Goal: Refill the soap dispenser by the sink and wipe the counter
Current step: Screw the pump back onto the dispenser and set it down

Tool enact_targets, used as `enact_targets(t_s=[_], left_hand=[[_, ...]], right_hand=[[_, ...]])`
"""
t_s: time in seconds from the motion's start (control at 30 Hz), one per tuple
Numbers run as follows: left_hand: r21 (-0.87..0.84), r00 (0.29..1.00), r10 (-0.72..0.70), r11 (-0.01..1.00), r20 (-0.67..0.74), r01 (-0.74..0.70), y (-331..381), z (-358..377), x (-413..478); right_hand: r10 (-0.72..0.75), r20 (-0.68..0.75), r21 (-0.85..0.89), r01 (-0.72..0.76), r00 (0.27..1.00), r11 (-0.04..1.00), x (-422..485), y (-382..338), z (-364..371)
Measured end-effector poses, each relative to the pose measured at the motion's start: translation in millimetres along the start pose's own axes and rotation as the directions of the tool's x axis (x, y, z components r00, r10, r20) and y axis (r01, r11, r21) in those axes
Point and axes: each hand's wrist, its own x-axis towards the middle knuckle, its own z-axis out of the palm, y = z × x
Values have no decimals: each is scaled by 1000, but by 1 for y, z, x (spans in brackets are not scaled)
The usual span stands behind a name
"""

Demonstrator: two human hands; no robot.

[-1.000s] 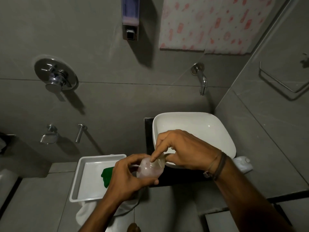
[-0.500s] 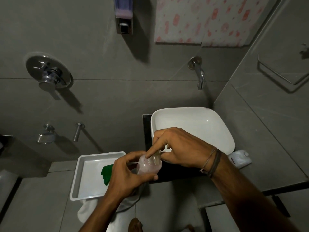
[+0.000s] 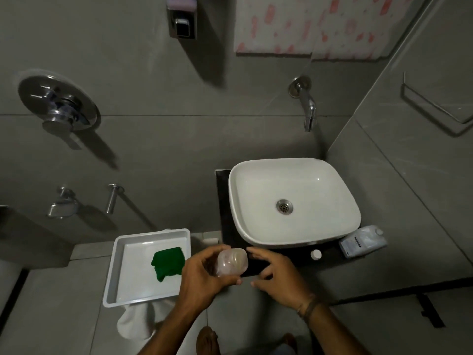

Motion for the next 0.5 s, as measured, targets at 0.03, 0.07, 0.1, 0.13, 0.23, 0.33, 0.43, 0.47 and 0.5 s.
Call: enact_targets(t_s=[0.03,0.07,0.1,0.13,0.23,0.33,0.43,0.47,0.5], left_hand=[[16,1000,-25,1000,18,24,-10,6,1],[34,998,-47,998,33,46,-19,12,1],[49,996,-70,996,46,67,-27,19,3],[64,995,-87,994,57,84,-35,25,6],[111,989,-114,988,94,104,-52,39,16],[131,983,-135,984,125,119,-66,49,30],[124,978,-158,982,135,142,-75,57,43],[117,977,-169,981,130,155,-78,60,47],[110,976,-180,980,123,167,-81,62,52]], right_hand=[[13,-30,47,-11,999,999,2,11,12],[28,-57,99,-22,998,995,5,20,22],[52,-79,147,-40,996,988,8,29,30],[80,-96,186,-61,992,981,13,36,36],[157,-124,289,-116,980,950,25,55,48],[218,-133,354,-159,967,921,38,72,54],[251,-163,364,-179,954,914,51,81,57],[258,-177,365,-180,950,913,55,83,58],[264,-190,369,-180,946,912,59,85,59]])
